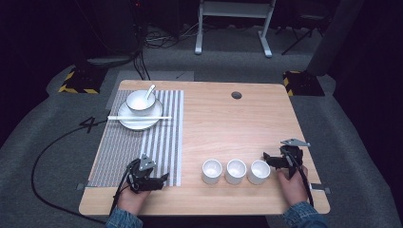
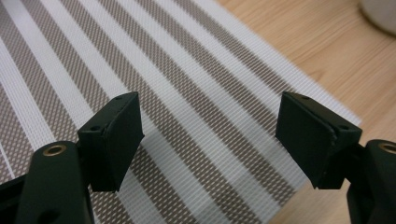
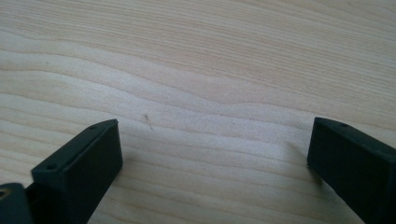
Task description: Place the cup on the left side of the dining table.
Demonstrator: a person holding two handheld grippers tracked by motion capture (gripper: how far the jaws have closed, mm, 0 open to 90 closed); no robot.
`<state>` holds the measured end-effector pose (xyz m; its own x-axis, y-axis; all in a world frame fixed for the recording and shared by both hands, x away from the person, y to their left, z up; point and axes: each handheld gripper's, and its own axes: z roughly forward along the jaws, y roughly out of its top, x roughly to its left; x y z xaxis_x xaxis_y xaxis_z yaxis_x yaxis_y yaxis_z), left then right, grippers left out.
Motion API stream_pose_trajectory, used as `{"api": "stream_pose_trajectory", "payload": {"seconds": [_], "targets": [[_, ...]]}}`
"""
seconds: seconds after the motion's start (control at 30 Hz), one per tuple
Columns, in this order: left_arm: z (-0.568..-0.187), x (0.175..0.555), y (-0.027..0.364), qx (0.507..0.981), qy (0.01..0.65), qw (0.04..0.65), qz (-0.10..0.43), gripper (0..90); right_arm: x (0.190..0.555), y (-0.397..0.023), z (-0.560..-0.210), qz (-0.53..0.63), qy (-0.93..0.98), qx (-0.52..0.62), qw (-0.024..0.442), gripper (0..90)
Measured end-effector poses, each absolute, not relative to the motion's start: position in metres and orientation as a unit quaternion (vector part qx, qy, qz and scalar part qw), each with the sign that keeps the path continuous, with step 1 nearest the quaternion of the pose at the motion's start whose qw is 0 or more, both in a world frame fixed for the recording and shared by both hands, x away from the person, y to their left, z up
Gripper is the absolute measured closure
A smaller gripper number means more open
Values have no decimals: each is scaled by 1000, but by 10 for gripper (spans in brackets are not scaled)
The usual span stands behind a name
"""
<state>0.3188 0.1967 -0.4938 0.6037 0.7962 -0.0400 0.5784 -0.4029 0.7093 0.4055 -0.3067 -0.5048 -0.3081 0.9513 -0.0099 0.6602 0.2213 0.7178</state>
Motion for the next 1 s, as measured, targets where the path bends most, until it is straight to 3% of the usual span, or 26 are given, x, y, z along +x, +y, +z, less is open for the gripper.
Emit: {"api": "stream_pose_trajectory", "payload": {"seconds": [0.6, 1.0], "targets": [[-459, 303, 184, 788, 420, 425, 145, 248, 405, -307, -505, 313, 747, 539, 233, 32], [-443, 294, 175, 777, 412, 444, 172, 224, 405, -307, -505, 313, 747, 539, 233, 32]]}}
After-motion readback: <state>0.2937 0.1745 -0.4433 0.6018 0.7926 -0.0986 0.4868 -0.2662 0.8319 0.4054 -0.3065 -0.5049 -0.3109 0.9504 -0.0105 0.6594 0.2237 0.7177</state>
